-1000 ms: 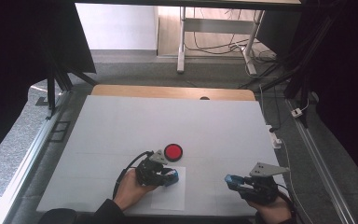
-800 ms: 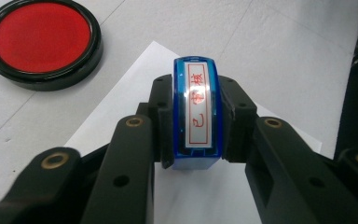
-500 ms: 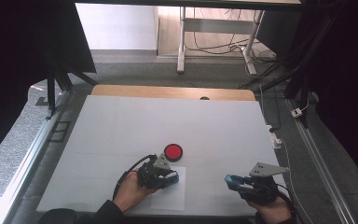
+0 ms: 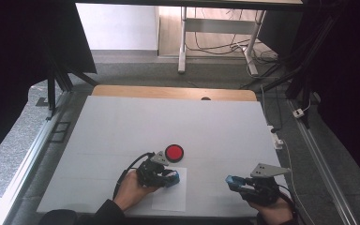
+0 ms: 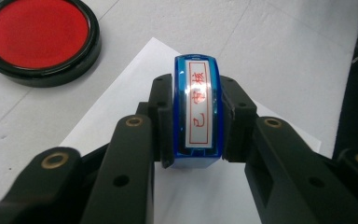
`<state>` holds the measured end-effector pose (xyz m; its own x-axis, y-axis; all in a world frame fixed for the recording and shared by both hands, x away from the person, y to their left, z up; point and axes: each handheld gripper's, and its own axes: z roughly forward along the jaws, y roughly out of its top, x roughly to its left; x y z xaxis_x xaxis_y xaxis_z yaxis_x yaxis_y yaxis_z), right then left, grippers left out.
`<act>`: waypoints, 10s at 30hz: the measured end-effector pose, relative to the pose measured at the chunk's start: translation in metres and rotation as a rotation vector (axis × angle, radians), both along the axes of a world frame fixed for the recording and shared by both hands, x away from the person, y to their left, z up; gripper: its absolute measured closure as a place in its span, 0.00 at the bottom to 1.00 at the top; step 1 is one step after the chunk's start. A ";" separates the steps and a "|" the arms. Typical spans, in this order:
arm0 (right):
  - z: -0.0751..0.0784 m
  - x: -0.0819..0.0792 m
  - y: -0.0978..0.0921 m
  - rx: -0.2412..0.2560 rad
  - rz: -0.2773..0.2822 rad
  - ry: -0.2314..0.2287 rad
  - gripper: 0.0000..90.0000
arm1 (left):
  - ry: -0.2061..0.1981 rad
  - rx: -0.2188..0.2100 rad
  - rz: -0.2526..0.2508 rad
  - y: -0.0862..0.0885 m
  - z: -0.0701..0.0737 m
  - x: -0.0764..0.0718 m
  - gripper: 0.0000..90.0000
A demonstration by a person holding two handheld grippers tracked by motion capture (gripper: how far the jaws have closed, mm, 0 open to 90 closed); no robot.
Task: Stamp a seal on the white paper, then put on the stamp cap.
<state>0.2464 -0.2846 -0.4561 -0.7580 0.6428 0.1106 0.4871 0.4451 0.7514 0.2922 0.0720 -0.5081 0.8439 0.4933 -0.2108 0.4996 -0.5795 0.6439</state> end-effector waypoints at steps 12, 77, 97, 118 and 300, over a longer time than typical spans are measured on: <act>0.000 0.000 0.000 0.001 0.004 0.001 0.76 | -0.092 0.068 -0.010 -0.008 0.002 -0.012 0.78; 0.000 0.000 -0.001 0.004 -0.007 0.007 0.76 | -0.045 -0.081 -0.028 0.015 0.035 -0.004 0.78; 0.000 0.001 -0.001 0.004 -0.002 0.008 0.76 | -0.104 -0.180 -0.070 0.033 0.064 -0.009 0.78; -0.001 0.001 0.000 0.005 0.004 0.015 0.76 | -0.157 -0.279 -0.118 0.049 0.086 -0.014 0.78; 0.003 0.031 0.128 0.089 0.401 -0.044 0.33 | -0.228 -0.282 -0.301 0.050 0.089 -0.017 0.78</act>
<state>0.2774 -0.1569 -0.4530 -0.9517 0.2849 0.1142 0.2548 0.5259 0.8115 0.2756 0.1224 -0.4193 0.9810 0.1695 -0.0944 0.1639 -0.4636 0.8708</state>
